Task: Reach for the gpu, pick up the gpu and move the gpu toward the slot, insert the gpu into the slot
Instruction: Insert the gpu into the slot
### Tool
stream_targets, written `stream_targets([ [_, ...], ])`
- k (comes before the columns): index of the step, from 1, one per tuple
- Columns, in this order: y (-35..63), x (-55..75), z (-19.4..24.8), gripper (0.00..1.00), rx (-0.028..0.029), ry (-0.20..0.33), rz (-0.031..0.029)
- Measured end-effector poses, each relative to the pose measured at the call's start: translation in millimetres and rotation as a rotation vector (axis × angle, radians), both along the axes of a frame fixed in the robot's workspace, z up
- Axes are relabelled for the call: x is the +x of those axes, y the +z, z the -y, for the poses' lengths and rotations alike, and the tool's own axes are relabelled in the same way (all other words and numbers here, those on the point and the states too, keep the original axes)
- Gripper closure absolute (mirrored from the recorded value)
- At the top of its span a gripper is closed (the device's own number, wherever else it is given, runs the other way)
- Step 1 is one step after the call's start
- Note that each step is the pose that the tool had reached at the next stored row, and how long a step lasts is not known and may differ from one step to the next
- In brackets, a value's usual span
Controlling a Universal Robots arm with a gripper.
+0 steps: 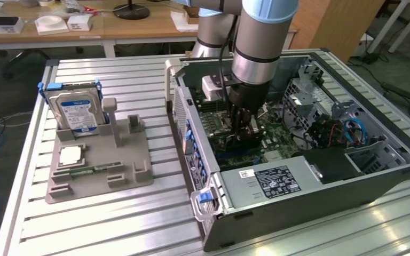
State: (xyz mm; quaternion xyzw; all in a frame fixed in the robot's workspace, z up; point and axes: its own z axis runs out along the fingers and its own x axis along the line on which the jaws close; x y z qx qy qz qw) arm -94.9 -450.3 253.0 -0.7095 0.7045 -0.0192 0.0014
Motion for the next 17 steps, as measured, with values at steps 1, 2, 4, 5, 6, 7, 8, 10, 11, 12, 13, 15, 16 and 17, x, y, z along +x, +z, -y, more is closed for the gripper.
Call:
stream_targets([
  [1,0.0,0.0,0.6,0.74,0.0001,0.000,0.0000],
  [2,0.0,0.0,0.9,0.74,0.0001,0.000,0.0001],
  [4,-0.1,-0.1,0.9,0.74,0.0000,0.000,0.0001],
  [5,-0.1,0.0,0.9,0.74,0.0000,-0.001,0.0001],
  [6,-0.1,0.0,1.0,0.74,0.0000,-0.001,0.0001],
  [7,-0.1,0.0,1.0,0.74,-0.0001,-0.001,0.0000],
  [8,-0.2,-0.1,1.0,0.74,-0.0002,-0.001,0.0000],
  [10,-1.4,0.0,1.0,0.74,-0.0002,-0.001,0.0000],
  [11,-2.6,0.0,1.0,0.74,-0.0006,-0.001,-0.0001],
  [12,-3.1,0.0,1.0,0.74,-0.0006,-0.001,-0.0002],
  [13,-3.5,0.0,1.1,0.74,-0.0005,-0.001,-0.0001],
  [15,-4.6,0.0,1.0,0.74,0.0004,-0.001,0.0001],
  [16,-4.8,-0.1,1.0,0.74,0.0000,-0.001,0.0000],
  [17,-4.9,-0.1,1.0,0.74,-0.0002,-0.001,-0.0001],
])
